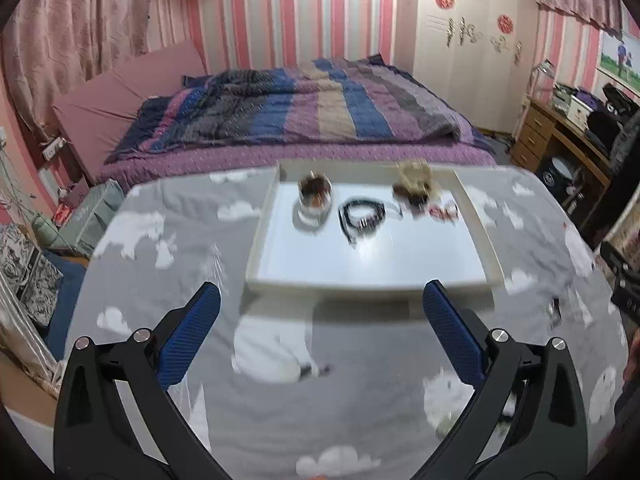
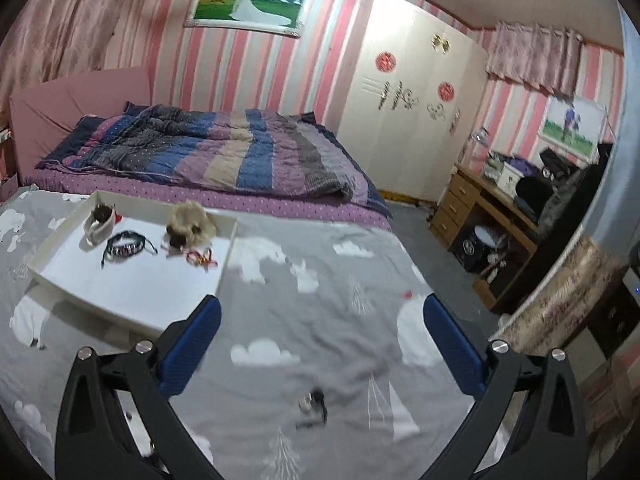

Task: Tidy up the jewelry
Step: 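Grasp the black charm keychain with right tool while left tool grasps jade pendant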

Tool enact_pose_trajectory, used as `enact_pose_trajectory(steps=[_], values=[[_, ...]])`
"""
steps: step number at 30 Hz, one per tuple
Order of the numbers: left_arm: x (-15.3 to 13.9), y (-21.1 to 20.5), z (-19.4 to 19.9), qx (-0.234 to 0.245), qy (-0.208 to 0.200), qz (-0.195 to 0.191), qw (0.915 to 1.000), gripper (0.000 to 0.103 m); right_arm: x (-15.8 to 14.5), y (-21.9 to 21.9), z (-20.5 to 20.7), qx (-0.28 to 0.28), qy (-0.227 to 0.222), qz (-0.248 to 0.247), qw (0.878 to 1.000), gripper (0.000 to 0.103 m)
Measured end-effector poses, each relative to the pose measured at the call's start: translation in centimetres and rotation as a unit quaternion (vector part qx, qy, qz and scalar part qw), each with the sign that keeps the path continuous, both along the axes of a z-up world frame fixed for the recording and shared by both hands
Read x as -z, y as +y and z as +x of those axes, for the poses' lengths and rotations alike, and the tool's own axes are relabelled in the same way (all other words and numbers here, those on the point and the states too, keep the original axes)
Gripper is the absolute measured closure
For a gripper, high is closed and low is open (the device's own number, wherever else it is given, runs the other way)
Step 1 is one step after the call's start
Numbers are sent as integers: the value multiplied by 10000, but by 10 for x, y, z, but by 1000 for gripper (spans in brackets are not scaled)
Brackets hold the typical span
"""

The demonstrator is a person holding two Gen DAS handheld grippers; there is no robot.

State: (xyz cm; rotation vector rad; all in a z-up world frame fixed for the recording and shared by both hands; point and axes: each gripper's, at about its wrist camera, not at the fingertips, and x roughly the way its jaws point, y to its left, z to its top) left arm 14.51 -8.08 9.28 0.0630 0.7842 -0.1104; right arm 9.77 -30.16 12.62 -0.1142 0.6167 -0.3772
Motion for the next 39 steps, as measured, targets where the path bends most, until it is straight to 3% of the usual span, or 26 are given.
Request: enact_pose_trajectory(steps=[6,12,23,29,39], values=[[37,0,-13,29,379,130,9992,3,29,-12,-25,11,224,425,9988,2],[62,7,-26,84,620,-17,9980,3,52,-21,-36,124,355,656,9971,2],[68,-6,-50,456,780,-248,9956,3,70,-41,-40,345,532,779,9949,2],[74,-26,-61,660,880,-172,9938,3,83,-48,-35,332,640,864,9936,2],[83,-51,-88,508,1065,-250,9927,3,96,-51,-32,169,740,899,9931,2]])
